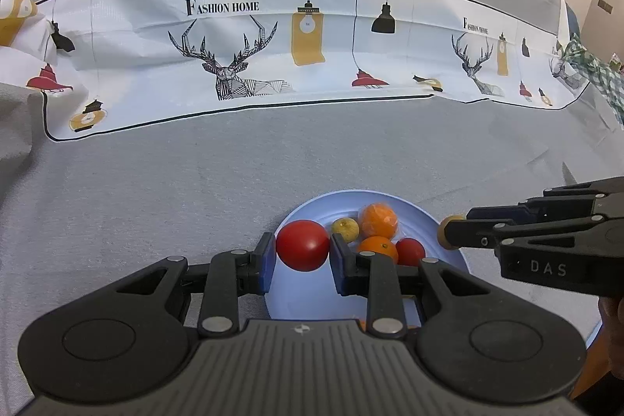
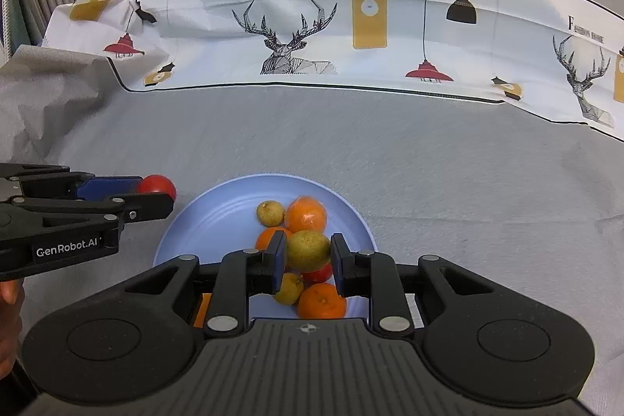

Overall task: Organize fruits
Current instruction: 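Carry the tomato with the left tool while the right tool carries the yellow fruit over the plate, then open the left tool to drop the tomato while the right tool releases the yellow fruit onto the plate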

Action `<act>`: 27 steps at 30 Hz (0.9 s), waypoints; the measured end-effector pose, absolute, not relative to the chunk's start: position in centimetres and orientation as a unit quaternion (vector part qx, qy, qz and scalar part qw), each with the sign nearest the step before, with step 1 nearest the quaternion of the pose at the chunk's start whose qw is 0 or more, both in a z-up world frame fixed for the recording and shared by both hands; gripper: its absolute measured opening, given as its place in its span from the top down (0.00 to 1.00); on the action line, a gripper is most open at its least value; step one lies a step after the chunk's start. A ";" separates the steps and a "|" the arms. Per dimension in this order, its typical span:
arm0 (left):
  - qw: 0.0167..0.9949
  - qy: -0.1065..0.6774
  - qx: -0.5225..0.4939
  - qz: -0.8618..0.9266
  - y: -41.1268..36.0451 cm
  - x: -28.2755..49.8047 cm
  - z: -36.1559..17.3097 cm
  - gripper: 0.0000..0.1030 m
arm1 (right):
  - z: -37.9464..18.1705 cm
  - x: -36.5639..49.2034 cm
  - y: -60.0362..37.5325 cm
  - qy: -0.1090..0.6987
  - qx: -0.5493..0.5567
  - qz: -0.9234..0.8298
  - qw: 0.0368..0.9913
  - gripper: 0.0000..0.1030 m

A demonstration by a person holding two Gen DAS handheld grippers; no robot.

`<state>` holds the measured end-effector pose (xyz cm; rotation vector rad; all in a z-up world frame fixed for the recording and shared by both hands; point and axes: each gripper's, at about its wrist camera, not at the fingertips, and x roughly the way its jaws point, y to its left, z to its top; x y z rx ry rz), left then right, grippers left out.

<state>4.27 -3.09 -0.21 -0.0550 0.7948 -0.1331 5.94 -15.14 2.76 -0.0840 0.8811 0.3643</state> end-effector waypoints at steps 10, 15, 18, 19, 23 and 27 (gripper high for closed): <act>0.916 0.391 -0.030 -0.079 -2.9 4.4 -0.4 0.68 | 2.4 6.0 -14.4 0.434 -0.051 0.186 0.880 0.76; 0.914 0.394 -0.027 -0.091 -3.3 4.3 -0.6 0.68 | 2.2 6.0 -14.1 0.437 -0.056 0.190 0.877 0.76; 0.913 0.395 -0.027 -0.094 -3.4 4.2 -0.7 0.68 | 2.1 6.0 -14.0 0.438 -0.058 0.191 0.877 0.76; 0.913 0.396 -0.028 -0.095 -3.4 4.2 -0.7 0.68 | 2.1 6.0 -14.0 0.438 -0.058 0.191 0.877 0.76; 0.912 0.396 -0.028 -0.097 -3.5 4.2 -0.7 0.68 | 2.1 6.0 -13.8 0.439 -0.059 0.193 0.876 0.75; 0.912 0.399 -0.026 -0.092 -3.4 4.3 -0.7 0.67 | 2.1 6.0 -13.7 0.440 -0.067 0.189 0.875 0.72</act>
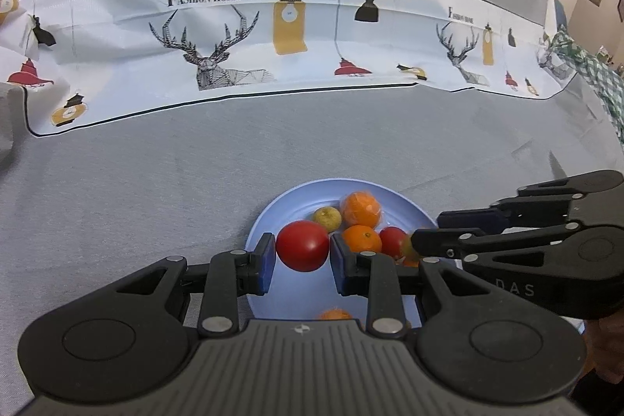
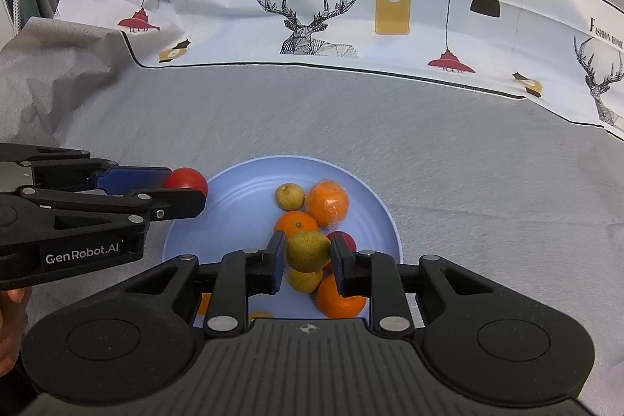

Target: Organize fruits

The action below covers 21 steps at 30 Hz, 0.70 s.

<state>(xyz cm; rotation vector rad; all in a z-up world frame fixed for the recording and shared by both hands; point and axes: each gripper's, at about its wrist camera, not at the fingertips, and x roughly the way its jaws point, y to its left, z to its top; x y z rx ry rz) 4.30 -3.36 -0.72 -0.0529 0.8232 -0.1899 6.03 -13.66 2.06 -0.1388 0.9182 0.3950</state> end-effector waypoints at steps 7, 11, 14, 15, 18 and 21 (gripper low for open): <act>0.912 0.399 -0.033 -0.089 -2.9 4.3 -0.5 0.67 | 2.1 6.1 -14.1 0.440 -0.062 0.179 0.878 0.51; 0.913 0.398 -0.034 -0.084 -2.6 4.1 -0.4 0.63 | 2.2 5.9 -14.4 0.438 -0.060 0.169 0.881 0.40; 0.917 0.392 -0.030 -0.072 -2.2 3.6 -0.2 0.53 | 2.4 5.5 -14.8 0.433 -0.056 0.159 0.886 0.28; 0.918 0.389 -0.029 -0.068 -2.1 3.4 0.0 0.48 | 2.6 5.4 -15.0 0.430 -0.056 0.153 0.888 0.22; 0.925 0.376 -0.024 -0.055 -1.6 2.5 0.6 0.36 | 3.0 4.7 -15.9 0.416 -0.053 0.133 0.898 0.06; 0.932 0.360 -0.015 -0.044 -1.3 1.4 1.3 0.24 | 3.5 4.1 -16.9 0.403 -0.049 0.112 0.907 0.01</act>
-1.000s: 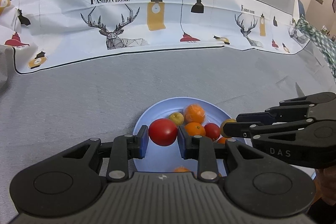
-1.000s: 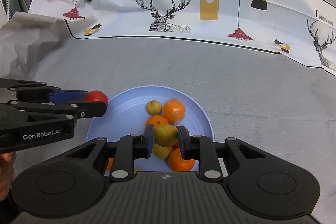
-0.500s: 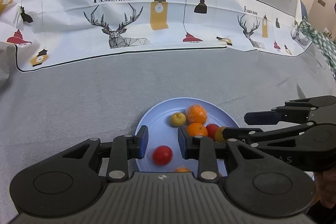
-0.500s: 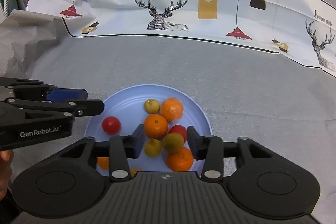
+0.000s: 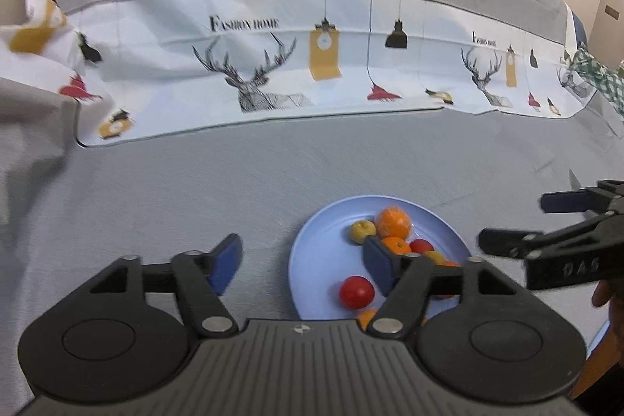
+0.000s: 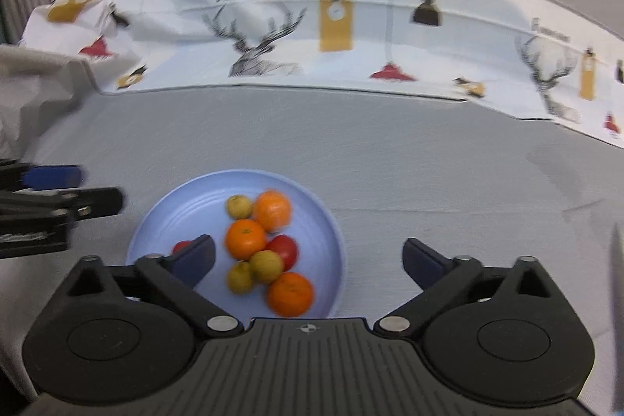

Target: Organize fruits

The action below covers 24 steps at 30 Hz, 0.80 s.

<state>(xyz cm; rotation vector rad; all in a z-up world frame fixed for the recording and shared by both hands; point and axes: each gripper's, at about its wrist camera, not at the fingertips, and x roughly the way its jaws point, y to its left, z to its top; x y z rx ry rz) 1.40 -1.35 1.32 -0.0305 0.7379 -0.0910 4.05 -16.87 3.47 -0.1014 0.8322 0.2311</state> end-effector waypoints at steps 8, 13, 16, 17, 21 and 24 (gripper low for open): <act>0.934 0.354 -0.016 -0.031 -1.4 -1.3 2.1 0.18 | 4.1 2.8 -18.7 0.400 -0.054 0.048 0.914 0.01; 0.936 0.350 -0.011 -0.012 -2.5 -3.3 2.1 0.16 | 4.6 1.1 -18.6 0.401 -0.053 0.027 0.914 0.01; 0.931 0.365 -0.012 -0.003 -2.7 -4.0 1.7 0.15 | 4.7 0.0 -18.6 0.403 -0.038 0.021 0.914 0.01; 0.928 0.371 -0.016 0.000 -2.6 -4.0 1.5 0.14 | 4.7 -0.3 -18.6 0.406 -0.027 0.021 0.913 0.01; 0.912 0.408 -0.039 -0.006 -1.6 -3.5 0.5 0.00 | 3.9 -0.7 -18.7 0.428 -0.006 0.030 0.903 0.01; 0.907 0.418 -0.040 0.005 -1.2 -3.2 0.1 0.00 | 3.4 -0.4 -18.5 0.437 -0.019 0.030 0.899 0.01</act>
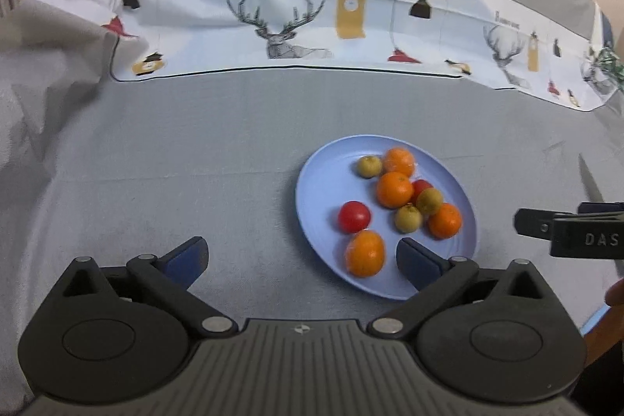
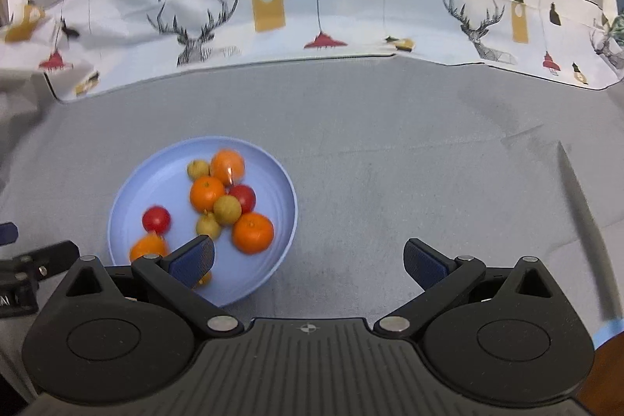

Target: Organize fruits

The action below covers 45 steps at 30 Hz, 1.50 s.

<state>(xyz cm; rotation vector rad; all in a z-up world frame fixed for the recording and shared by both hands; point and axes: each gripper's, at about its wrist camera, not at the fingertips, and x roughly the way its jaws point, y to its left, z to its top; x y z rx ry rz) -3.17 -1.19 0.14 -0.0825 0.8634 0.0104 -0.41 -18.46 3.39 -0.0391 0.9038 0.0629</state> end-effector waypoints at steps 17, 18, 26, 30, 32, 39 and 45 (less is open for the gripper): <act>0.893 0.447 -0.040 0.012 -1.3 -2.2 -1.0 0.00 | 2.5 0.4 -17.3 0.446 -0.039 0.048 0.893 0.01; 0.893 0.448 -0.037 0.010 -1.4 -2.2 -1.0 0.00 | 2.5 0.4 -17.3 0.446 -0.039 0.048 0.893 0.01; 0.896 0.443 -0.029 0.007 -1.6 -2.4 -1.0 0.00 | 2.5 0.4 -17.2 0.445 -0.041 0.048 0.893 0.01; 0.897 0.441 -0.024 0.004 -1.9 -2.4 -1.0 0.00 | 2.4 0.4 -17.1 0.445 -0.044 0.049 0.893 0.01; 0.898 0.439 -0.021 0.000 -2.0 -2.5 -1.0 0.00 | 2.4 0.4 -17.1 0.445 -0.044 0.049 0.893 0.01; 0.899 0.437 -0.016 -0.003 -2.2 -2.6 -1.0 0.00 | 2.4 0.4 -17.1 0.445 -0.044 0.049 0.893 0.01; 0.900 0.435 -0.015 -0.005 -2.2 -2.6 -1.0 0.00 | 2.3 0.4 -17.0 0.445 -0.045 0.050 0.893 0.01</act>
